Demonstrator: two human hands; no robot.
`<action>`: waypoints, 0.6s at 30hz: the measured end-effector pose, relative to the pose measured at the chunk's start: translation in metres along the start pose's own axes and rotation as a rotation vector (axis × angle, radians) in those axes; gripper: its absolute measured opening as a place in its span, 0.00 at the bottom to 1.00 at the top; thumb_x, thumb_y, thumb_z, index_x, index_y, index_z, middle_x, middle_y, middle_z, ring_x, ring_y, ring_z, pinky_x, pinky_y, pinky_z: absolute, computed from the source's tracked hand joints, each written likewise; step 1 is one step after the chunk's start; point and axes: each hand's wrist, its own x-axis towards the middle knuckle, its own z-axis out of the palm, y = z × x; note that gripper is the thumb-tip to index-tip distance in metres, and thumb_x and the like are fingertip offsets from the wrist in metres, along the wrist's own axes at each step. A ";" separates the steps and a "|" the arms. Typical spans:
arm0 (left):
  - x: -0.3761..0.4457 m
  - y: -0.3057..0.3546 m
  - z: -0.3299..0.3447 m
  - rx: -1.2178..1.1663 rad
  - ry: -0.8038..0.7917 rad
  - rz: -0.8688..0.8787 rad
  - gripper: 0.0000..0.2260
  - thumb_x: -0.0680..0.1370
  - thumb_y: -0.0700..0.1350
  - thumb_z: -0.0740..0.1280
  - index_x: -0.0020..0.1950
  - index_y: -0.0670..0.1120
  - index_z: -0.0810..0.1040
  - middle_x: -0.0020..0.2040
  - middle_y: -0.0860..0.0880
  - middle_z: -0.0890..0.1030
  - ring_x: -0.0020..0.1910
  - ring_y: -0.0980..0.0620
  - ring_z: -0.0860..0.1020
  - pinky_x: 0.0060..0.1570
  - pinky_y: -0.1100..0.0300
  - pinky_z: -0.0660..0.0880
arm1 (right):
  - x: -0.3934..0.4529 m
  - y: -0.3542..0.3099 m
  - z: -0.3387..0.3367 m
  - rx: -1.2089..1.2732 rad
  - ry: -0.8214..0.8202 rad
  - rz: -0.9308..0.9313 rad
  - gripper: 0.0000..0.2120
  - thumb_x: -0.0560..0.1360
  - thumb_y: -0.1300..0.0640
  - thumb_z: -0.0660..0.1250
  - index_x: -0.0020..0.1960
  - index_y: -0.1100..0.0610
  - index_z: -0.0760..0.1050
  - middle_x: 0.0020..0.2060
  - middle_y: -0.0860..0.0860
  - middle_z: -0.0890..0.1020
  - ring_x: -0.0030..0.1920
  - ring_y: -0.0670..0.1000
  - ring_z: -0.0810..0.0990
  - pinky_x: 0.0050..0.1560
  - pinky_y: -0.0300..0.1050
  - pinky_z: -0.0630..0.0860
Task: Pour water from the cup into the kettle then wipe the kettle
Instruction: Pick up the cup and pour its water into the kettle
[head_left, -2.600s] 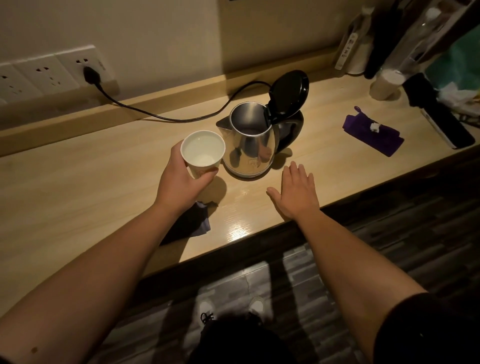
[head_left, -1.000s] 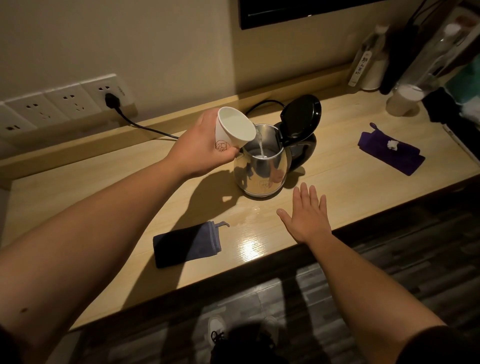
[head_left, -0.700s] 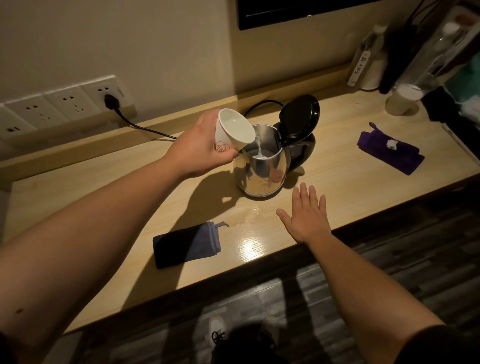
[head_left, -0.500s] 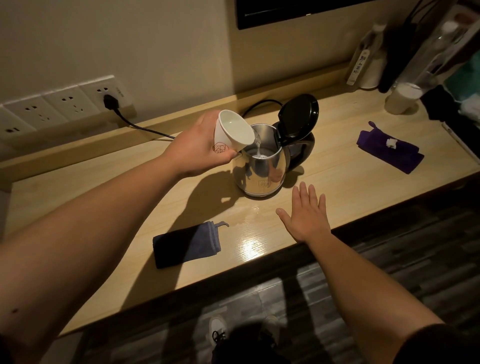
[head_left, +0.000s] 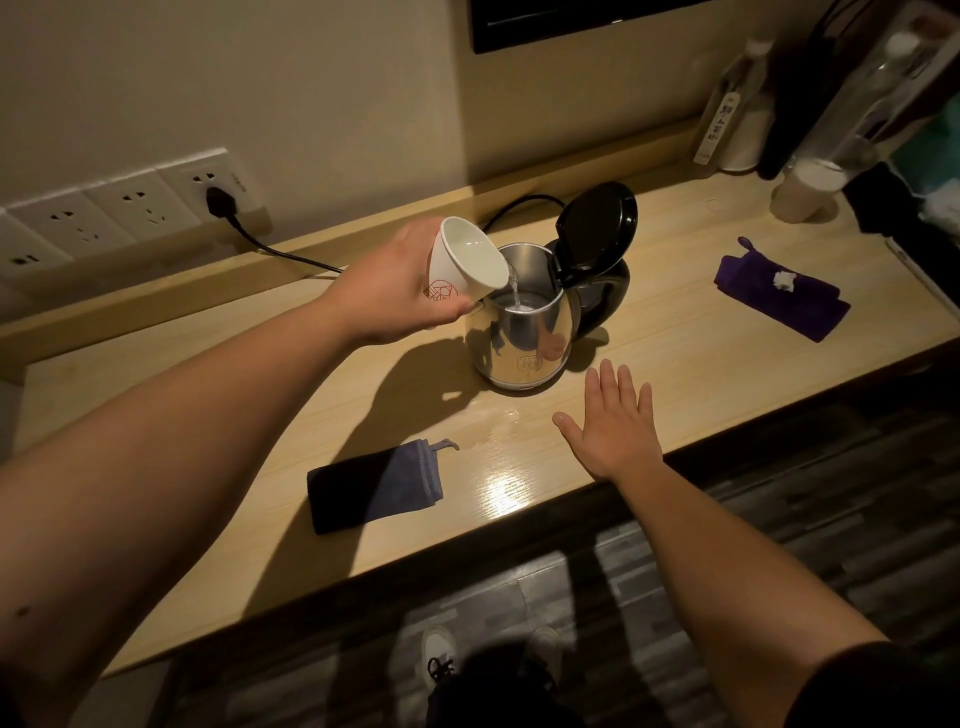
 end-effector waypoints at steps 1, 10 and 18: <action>0.000 0.000 0.000 0.007 -0.005 0.000 0.37 0.71 0.57 0.73 0.74 0.50 0.60 0.70 0.47 0.69 0.62 0.48 0.71 0.50 0.58 0.72 | 0.000 0.000 0.000 -0.002 0.001 0.000 0.40 0.79 0.32 0.38 0.80 0.57 0.37 0.80 0.57 0.38 0.79 0.58 0.35 0.77 0.62 0.38; 0.002 0.003 -0.003 0.021 -0.019 0.002 0.36 0.72 0.56 0.73 0.74 0.50 0.60 0.70 0.47 0.68 0.62 0.48 0.71 0.49 0.59 0.72 | 0.000 -0.001 0.000 0.003 0.008 0.002 0.40 0.79 0.31 0.38 0.80 0.57 0.37 0.80 0.57 0.39 0.79 0.58 0.35 0.77 0.62 0.38; 0.003 0.004 -0.004 0.020 -0.030 0.012 0.36 0.72 0.56 0.73 0.74 0.49 0.60 0.70 0.46 0.69 0.62 0.49 0.71 0.49 0.59 0.70 | 0.000 0.000 0.000 -0.005 0.012 0.003 0.41 0.78 0.31 0.38 0.80 0.57 0.37 0.80 0.57 0.39 0.79 0.58 0.35 0.77 0.62 0.39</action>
